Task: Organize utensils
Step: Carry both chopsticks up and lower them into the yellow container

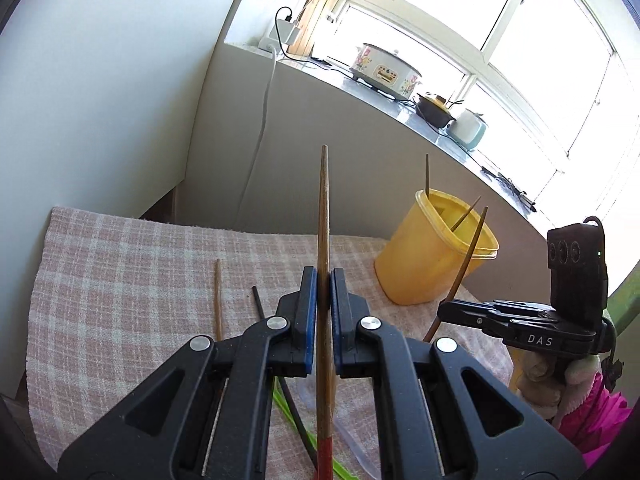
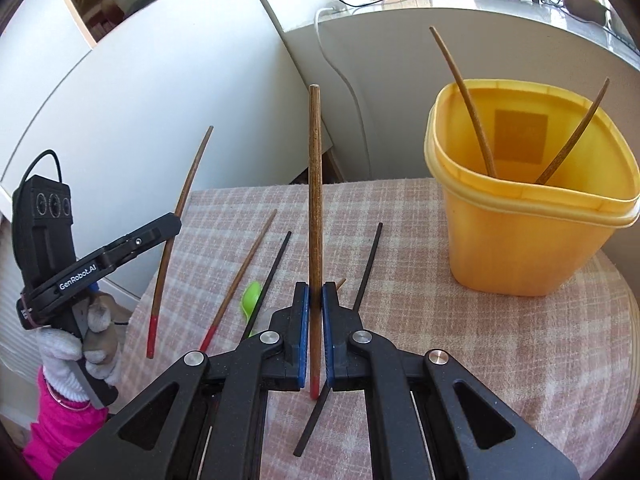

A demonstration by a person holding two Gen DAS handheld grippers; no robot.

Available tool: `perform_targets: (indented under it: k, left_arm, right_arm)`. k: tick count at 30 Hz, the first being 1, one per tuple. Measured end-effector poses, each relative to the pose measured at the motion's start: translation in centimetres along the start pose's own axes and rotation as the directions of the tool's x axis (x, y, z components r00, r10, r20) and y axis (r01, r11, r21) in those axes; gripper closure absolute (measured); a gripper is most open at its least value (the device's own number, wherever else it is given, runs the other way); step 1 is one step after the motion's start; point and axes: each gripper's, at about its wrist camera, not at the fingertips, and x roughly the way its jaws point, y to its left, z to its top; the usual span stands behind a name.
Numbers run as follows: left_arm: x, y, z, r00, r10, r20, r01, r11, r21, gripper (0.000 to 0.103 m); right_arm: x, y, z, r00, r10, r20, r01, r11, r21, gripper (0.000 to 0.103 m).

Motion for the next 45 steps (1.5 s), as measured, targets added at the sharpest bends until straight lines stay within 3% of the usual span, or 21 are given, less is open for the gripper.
perform_targets:
  k: [14, 19, 23, 28, 35, 45]
  left_arm:
    - [3.5, -8.0, 2.8, 0.987, -0.138, 0.088, 0.133, 0.990, 0.052, 0.099]
    - [5.2, -10.6, 4.7, 0.979, -0.164, 0.123, 0.155, 0.985, 0.075, 0.099]
    - [6.9, -11.8, 6.1, 0.968, -0.218, 0.122, 0.213, 0.976, 0.051, 0.099]
    - [9.1, -13.4, 7.3, 0.967, -0.206, 0.149, 0.199, 0.978, 0.064, 0.099]
    - [12.2, -14.8, 9.4, 0.961, -0.211, 0.180, 0.202, 0.977, 0.068, 0.099]
    - [15.0, -16.4, 10.4, 0.959, -0.168, 0.226, 0.148, 0.984, 0.102, 0.099]
  right_arm:
    - [-5.5, -2.2, 0.6, 0.993, -0.001, 0.115, -0.002, 1.000, 0.027, 0.098]
    - [-7.7, -2.9, 1.3, 0.983, -0.039, 0.177, 0.035, 0.999, 0.027, 0.098]
    - [-9.8, -3.9, 2.2, 0.970, -0.057, 0.235, 0.051, 0.998, 0.036, 0.098]
    - [-11.4, -4.4, 3.4, 0.948, -0.094, 0.304, 0.085, 0.995, 0.042, 0.098]
    - [-12.8, -5.4, 4.8, 0.936, -0.103, 0.336, 0.091, 0.995, 0.051, 0.098]
    - [-15.0, -6.7, 6.3, 0.907, -0.116, 0.405, 0.088, 0.992, 0.089, 0.098]
